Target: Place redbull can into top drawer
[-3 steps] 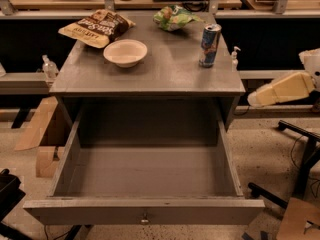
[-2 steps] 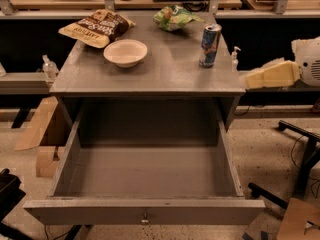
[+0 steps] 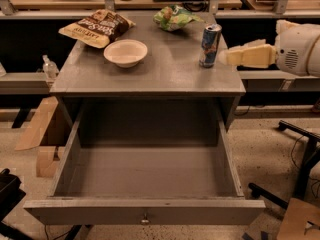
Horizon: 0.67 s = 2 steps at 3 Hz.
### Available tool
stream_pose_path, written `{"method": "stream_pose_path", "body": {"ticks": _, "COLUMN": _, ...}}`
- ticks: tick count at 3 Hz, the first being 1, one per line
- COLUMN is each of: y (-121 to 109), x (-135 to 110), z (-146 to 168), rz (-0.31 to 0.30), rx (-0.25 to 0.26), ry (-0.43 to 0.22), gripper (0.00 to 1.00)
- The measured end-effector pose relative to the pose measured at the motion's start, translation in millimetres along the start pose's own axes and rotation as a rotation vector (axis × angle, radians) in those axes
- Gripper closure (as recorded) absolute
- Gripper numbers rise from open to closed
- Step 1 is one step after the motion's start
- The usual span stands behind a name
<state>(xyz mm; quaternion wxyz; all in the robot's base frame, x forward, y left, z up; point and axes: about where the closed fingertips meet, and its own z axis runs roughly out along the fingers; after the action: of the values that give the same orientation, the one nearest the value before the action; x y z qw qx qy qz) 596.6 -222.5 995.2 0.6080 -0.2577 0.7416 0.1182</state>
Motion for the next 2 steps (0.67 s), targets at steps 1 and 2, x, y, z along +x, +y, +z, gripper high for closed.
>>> {"method": "stream_pose_path", "body": {"ticks": 1, "y": 6.1, "x": 19.8, "z": 28.3, "rz": 0.012, "rx": -0.043, "ry": -0.004, "gripper": 0.00}}
{"method": "stream_pose_path", "body": {"ticks": 2, "y": 8.9, "x": 30.7, "z": 69.6, "rz": 0.004, "rx": -0.092, "ry": -0.026, "gripper": 0.00}}
